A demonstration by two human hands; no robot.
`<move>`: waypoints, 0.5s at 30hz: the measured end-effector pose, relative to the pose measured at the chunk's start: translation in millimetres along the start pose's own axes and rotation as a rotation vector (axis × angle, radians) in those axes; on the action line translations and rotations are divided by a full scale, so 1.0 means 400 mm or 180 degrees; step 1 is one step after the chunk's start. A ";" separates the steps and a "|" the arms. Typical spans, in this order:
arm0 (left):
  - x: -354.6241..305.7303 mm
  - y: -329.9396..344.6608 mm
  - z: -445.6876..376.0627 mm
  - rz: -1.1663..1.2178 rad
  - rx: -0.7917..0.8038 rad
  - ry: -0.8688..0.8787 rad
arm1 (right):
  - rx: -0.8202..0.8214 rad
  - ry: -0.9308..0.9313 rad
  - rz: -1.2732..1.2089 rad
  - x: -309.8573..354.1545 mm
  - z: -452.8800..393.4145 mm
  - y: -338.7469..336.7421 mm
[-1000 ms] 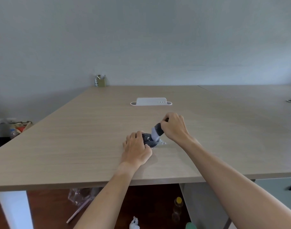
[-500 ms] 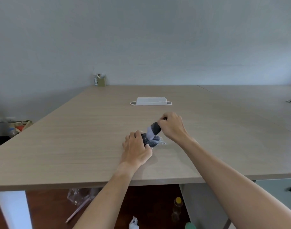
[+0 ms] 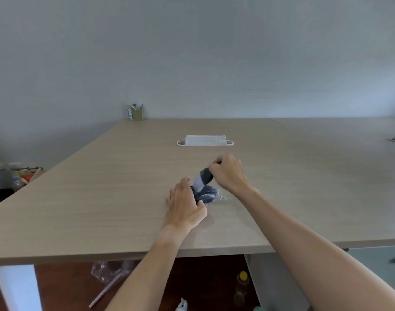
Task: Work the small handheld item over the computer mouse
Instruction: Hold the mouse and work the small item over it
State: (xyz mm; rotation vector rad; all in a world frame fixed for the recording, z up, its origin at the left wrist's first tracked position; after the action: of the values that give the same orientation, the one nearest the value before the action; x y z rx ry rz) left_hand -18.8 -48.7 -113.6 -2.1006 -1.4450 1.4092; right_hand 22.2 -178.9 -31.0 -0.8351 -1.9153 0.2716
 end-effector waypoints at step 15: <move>-0.005 -0.008 0.003 0.0184 -0.0005 0.0064 | 0.0303 -0.0097 -0.0043 0.022 0.012 0.029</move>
State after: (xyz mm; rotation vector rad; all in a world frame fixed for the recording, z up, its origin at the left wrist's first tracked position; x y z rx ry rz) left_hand -21.6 -49.1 -111.1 -2.1679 -1.3889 1.4039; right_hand 20.5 -163.8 -33.2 -0.7584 -1.9199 0.3665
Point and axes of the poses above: each hand's wrist, its own z-axis away from the middle knuckle, its own y-axis out of the palm, x = y × z, the point moved 4 cm from there along -z, towards the middle knuckle, and after that the axes turned 14 degrees about -x, right-handed, at the moved point
